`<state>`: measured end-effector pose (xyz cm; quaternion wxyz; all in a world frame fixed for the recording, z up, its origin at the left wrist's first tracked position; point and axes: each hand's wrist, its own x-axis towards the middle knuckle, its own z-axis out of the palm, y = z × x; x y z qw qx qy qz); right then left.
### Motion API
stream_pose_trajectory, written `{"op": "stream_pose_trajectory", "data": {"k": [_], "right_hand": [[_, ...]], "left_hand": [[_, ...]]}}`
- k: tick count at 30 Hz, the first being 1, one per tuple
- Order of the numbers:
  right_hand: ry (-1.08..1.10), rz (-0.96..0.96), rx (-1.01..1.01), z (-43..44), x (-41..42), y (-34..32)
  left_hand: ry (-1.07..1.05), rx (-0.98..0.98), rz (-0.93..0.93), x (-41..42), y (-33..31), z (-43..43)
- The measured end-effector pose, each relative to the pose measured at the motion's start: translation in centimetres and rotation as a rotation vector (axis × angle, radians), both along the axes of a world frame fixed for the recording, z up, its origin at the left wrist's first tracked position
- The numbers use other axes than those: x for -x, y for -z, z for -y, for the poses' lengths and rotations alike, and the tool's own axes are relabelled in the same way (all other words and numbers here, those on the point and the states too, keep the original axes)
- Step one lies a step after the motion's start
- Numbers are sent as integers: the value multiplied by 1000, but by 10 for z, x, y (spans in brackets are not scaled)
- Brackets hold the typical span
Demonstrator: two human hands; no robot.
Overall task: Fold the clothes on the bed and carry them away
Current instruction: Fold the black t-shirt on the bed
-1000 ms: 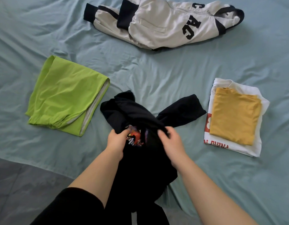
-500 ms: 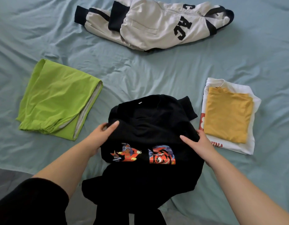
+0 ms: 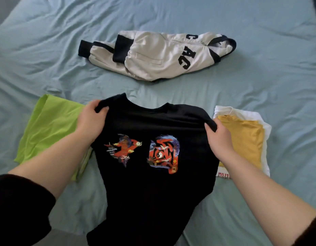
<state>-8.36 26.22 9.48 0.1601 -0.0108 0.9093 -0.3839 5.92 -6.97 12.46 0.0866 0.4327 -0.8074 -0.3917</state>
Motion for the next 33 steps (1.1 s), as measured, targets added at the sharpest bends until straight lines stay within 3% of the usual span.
{"op": "stream_pose_trajectory", "data": {"k": [6, 8, 11, 15, 20, 22, 24, 27, 30, 33], "right_hand": [[35, -265, 64, 63, 107, -92], [-8, -167, 117, 77, 142, -111], [-133, 142, 167, 84, 156, -111], [-83, 177, 40, 54, 107, -55], [-66, 624, -237, -29, -9, 35], [-42, 743, -310, -51, -50, 53], [33, 808, -240, -56, -78, 64], [204, 832, 22, -37, -103, 73], [285, 764, 137, -13, -115, 74], [325, 718, 188, -3, -118, 72]], "left_hand": [[54, 182, -170, 90, -89, 41], [127, 180, -107, 117, -97, 50], [202, 43, 127, 134, -78, 46], [191, -99, 264, 94, -13, 11], [40, -327, 602, -6, 68, -47], [-33, -501, 603, -37, 85, -71], [-121, -678, 507, -52, 92, -93], [-196, -852, 387, -52, 92, -120], [-125, -1073, 339, -41, 87, -136], [-59, -991, 357, -36, 87, -146]]}}
